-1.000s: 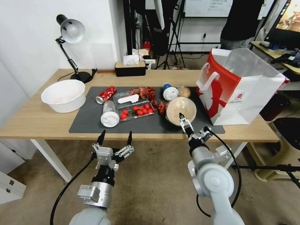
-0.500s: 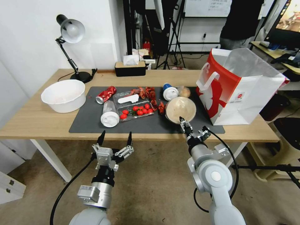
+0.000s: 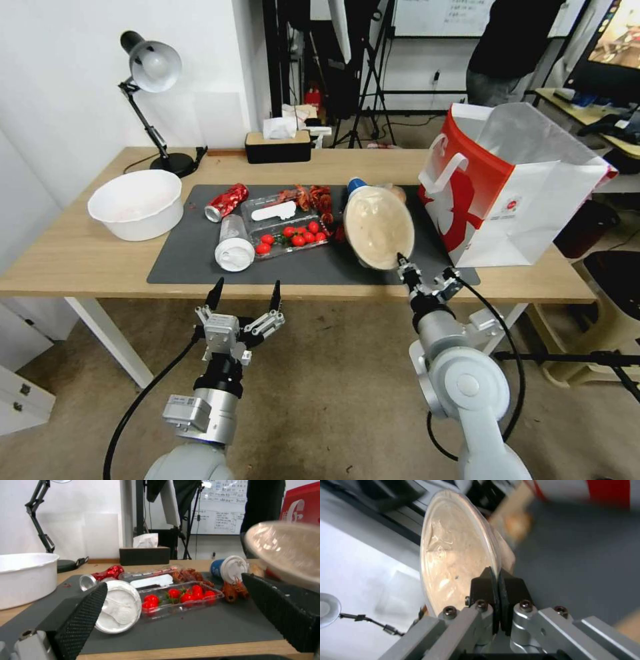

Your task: Pick up the trash from the table and place it into the takeout bag.

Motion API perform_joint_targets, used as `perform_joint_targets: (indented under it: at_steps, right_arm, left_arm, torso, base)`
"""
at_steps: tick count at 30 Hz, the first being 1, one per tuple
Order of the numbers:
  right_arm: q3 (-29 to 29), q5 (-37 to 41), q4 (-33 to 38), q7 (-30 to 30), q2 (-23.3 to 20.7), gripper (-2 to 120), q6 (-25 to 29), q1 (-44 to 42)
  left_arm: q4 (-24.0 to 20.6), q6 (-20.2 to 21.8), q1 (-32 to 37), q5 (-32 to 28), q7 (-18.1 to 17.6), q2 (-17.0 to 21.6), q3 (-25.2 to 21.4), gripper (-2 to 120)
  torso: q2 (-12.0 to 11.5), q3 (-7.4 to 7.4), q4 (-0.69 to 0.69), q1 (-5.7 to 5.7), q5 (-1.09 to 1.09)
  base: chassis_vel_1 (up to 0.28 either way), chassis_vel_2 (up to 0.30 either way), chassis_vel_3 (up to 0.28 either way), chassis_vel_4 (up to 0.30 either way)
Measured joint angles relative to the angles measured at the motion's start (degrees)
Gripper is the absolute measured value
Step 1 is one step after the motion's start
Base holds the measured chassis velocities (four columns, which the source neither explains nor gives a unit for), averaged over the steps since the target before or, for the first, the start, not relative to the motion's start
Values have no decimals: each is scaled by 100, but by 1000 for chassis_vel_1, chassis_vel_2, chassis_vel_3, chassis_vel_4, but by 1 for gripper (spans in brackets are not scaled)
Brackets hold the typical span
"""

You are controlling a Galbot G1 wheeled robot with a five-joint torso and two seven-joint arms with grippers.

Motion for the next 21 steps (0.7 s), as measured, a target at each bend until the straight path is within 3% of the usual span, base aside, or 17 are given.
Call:
perform_joint_targets:
  at_steps: [6, 9, 11, 12, 15, 21]
  right_arm:
    - [310, -1053, 212, -669, -342, 0, 265, -17]
    - [560, -1623, 309, -967, -671, 0, 479, 60]
    - [827, -1940, 359, -1131, -1123, 0, 655, 206]
    - [827, -1940, 359, -1131, -1123, 0, 655, 206]
    - [1179, -1979, 370, -1157, -1673, 0, 780, 457]
    - [1490, -1783, 209, -964, -2150, 0, 854, 881]
  left_arm:
    - [-1, -2, 0, 0, 0, 15, 4, 100]
    - [-2, -2, 0, 0, -2, 23, 9, 100]
    - [-4, -3, 0, 1, -3, 25, 1, 100]
    - [-4, -3, 0, 1, -3, 25, 1, 100]
    - [-44, -4, -3, 1, -1, 20, -39, 100]
    - [-51, -2, -7, -12, -1, 16, -66, 100]
  torso:
    - [0, 0, 0, -1, 0]
    - [0, 0, 0, -1, 2]
    - [0, 0, 0, -1, 2]
    - [0, 0, 0, -1, 2]
    - [0, 0, 0, 0, 2]
    - [0, 0, 0, 0, 0]
  base:
    - [0, 0, 0, 0]
    - [0, 0, 0, 0]
    - [0, 0, 0, 0]
    - [0, 0, 0, 0]
    - [0, 0, 0, 0]
    - [0, 0, 0, 0]
